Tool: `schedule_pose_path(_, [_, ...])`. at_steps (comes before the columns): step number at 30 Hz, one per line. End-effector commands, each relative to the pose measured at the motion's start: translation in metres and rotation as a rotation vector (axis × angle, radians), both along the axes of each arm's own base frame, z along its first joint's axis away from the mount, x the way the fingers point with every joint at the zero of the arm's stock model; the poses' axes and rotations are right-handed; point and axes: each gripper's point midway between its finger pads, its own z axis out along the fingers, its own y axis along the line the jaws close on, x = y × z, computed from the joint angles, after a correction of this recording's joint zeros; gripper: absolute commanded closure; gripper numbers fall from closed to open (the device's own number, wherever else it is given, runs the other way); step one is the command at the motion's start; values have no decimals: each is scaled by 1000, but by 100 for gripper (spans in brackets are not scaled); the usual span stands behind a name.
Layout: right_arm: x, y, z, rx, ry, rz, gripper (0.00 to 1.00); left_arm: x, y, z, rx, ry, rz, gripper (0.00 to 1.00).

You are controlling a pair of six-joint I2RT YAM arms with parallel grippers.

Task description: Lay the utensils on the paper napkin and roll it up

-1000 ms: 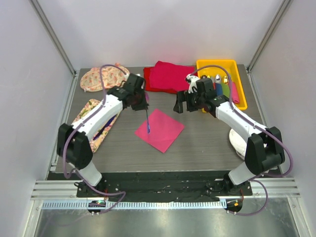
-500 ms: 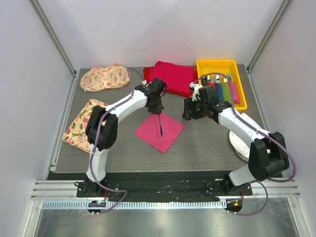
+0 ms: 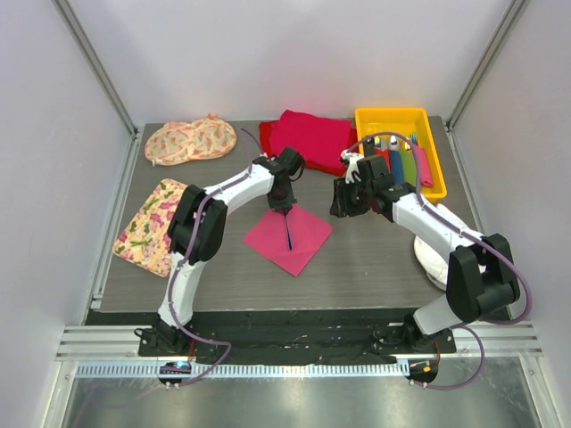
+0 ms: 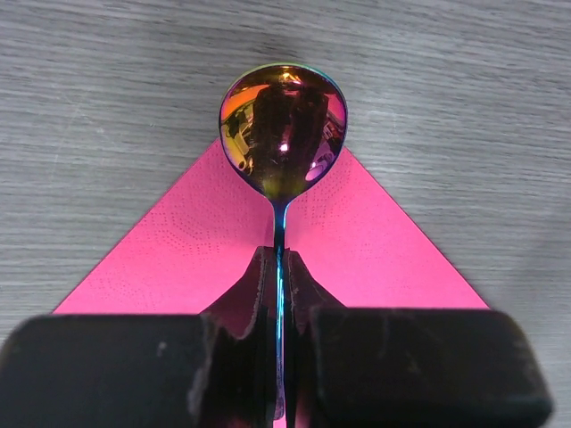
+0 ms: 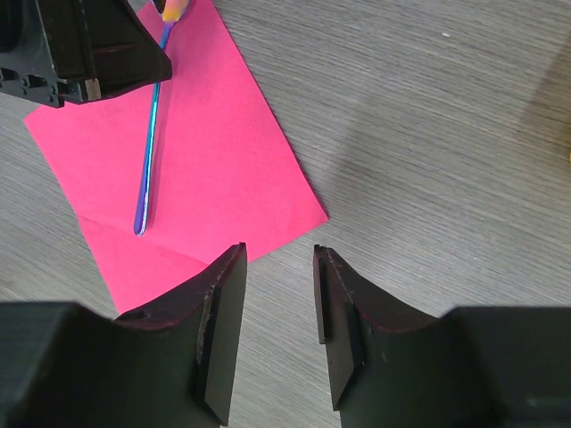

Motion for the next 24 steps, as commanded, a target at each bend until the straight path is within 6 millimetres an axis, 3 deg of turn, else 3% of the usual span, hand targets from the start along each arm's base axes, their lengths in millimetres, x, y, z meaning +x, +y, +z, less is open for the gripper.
schedule_pose_path(1, [8,6,6,37,-21,0,57,13,-2,12,0,-42,24,94])
schedule_pose_path(13, [10,10,5,50,-9,5,57,15,5,-4,45,-13,30,79])
schedule_pose_path(18, [10,11,5,53,-10,9,57,16,4,4,26,-14,30,75])
schedule_pose_path(21, [9,13,5,57,-7,16,57,21,-4,30,-24,-51,12,66])
schedule_pose_path(24, [8,16,3,68,4,38,57,28,-8,79,-75,-141,-42,51])
